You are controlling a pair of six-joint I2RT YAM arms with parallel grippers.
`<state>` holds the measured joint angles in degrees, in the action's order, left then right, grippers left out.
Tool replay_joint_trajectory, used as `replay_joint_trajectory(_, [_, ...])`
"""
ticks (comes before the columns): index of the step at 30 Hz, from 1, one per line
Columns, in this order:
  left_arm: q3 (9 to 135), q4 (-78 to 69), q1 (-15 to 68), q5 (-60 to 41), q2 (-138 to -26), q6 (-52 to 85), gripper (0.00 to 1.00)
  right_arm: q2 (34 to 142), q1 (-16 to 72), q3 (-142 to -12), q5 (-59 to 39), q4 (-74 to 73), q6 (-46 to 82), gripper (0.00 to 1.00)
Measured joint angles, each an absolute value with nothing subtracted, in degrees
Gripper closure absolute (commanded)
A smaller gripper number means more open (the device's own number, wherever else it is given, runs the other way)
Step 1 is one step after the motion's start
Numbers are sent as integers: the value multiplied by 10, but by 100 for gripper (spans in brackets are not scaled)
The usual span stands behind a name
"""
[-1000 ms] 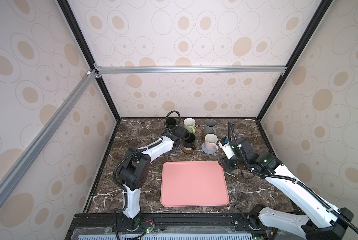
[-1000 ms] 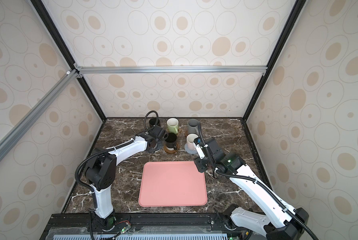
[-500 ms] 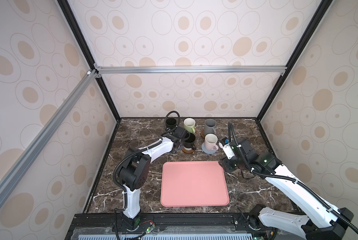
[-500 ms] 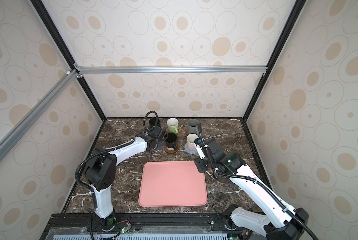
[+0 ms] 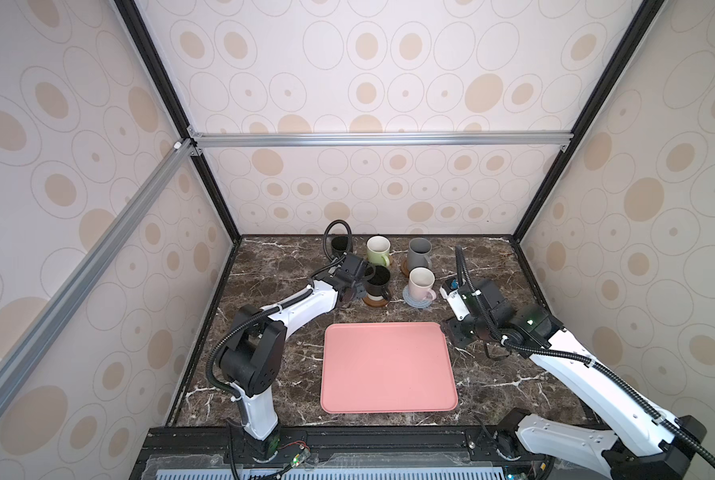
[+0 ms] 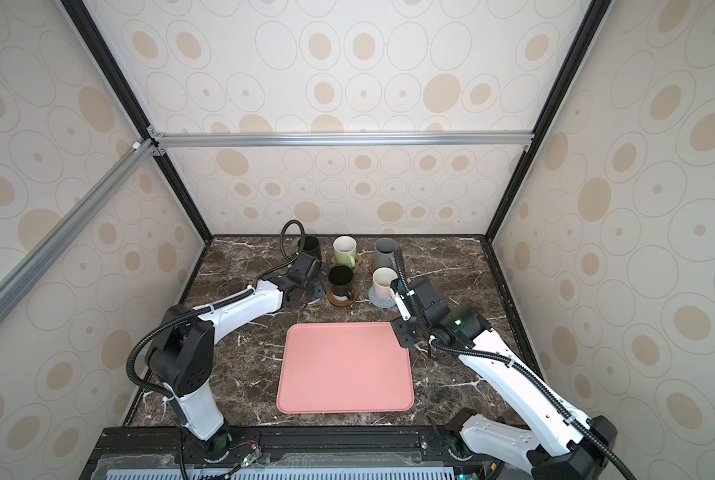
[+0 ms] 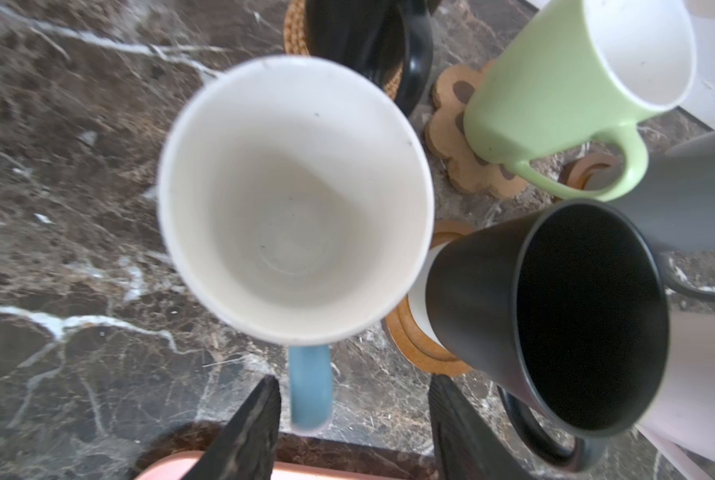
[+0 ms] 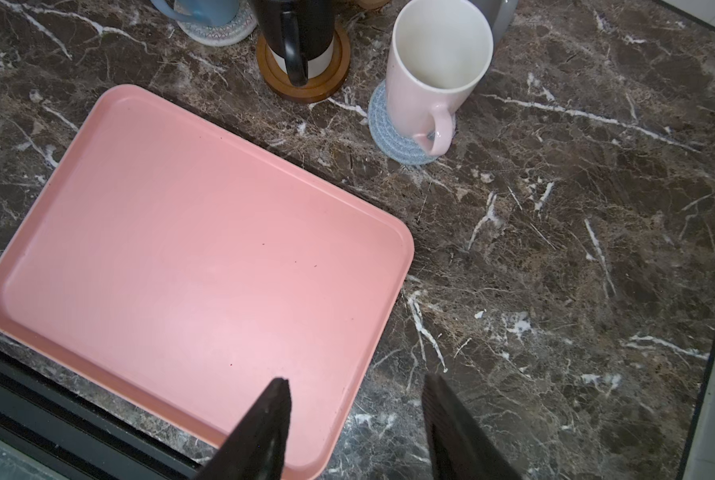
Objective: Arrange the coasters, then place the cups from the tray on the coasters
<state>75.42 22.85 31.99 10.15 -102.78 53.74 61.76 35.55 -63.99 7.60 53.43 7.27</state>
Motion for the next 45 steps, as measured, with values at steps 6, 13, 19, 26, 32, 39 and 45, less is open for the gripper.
replay_joint_trajectory(6, [754,222,320,89,-1028,527,40,617,356,-641,77,548,83,45])
replay_joint_trajectory(13, [754,204,320,69,-1029,522,39,617,356,-652,77,556,98,45])
replay_joint_trajectory(19, [754,196,320,60,-1030,513,37,617,356,-657,77,559,110,45])
replay_joint_trajectory(26, [728,166,320,48,-1013,507,34,617,356,-659,97,561,123,45])
replay_joint_trajectory(32, [608,133,320,45,-887,486,27,593,356,-648,146,535,135,43])
replay_joint_trajectory(39, [449,61,318,112,-654,411,0,507,354,-527,245,409,137,3])
replay_joint_trajectory(45, [267,-72,297,222,-482,283,0,495,319,-378,347,250,130,0])
